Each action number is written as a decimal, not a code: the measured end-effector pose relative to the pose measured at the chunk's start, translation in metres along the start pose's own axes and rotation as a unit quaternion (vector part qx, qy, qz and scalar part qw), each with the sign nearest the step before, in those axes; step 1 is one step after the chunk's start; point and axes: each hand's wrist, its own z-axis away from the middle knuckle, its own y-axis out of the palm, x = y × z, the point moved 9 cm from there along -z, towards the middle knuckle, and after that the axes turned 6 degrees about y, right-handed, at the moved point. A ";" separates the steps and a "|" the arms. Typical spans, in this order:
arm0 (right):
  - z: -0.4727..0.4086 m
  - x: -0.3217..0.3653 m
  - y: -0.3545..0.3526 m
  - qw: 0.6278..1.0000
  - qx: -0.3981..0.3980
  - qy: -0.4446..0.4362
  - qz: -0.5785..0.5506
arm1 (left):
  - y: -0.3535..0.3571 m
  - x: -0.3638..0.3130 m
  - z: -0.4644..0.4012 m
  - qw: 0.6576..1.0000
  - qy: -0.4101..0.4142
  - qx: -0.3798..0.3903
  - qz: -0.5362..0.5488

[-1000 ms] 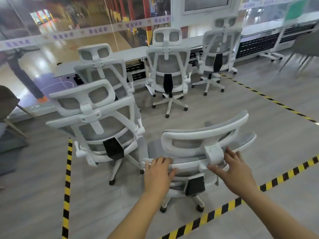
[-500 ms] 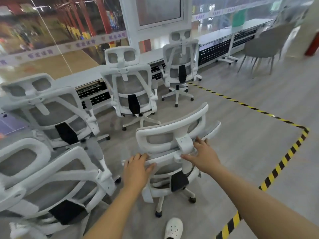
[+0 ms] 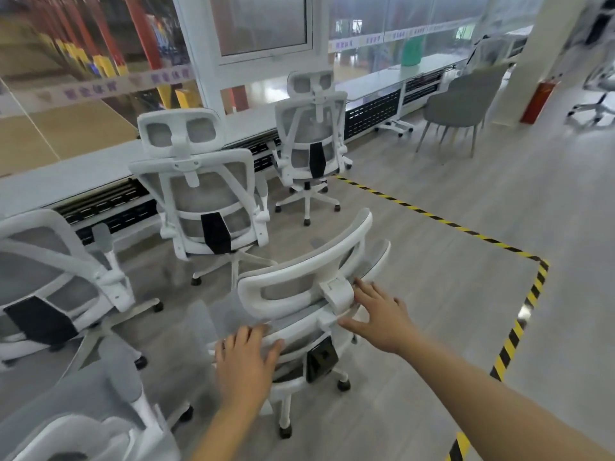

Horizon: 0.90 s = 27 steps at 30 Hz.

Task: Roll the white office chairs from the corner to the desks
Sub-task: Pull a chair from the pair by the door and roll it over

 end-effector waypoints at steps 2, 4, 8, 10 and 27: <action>0.000 -0.004 -0.003 1.000 -0.001 0.001 -0.006 | 0.002 0.003 -0.009 1.000 -0.005 0.010 0.026; 0.006 -0.012 -0.006 1.000 -0.002 0.006 -0.018 | 0.002 0.003 -0.014 0.998 -0.012 0.028 0.061; 0.035 -0.042 -0.016 0.999 -0.011 0.024 -0.030 | -0.008 -0.025 -0.017 0.993 0.002 0.036 0.112; 0.056 -0.063 -0.028 0.998 -0.032 0.040 -0.042 | -0.010 -0.062 -0.018 0.988 0.041 0.048 0.141; 0.473 -0.358 -0.075 0.803 -0.315 0.405 -0.303 | 0.078 -0.551 0.157 0.800 0.405 0.379 0.229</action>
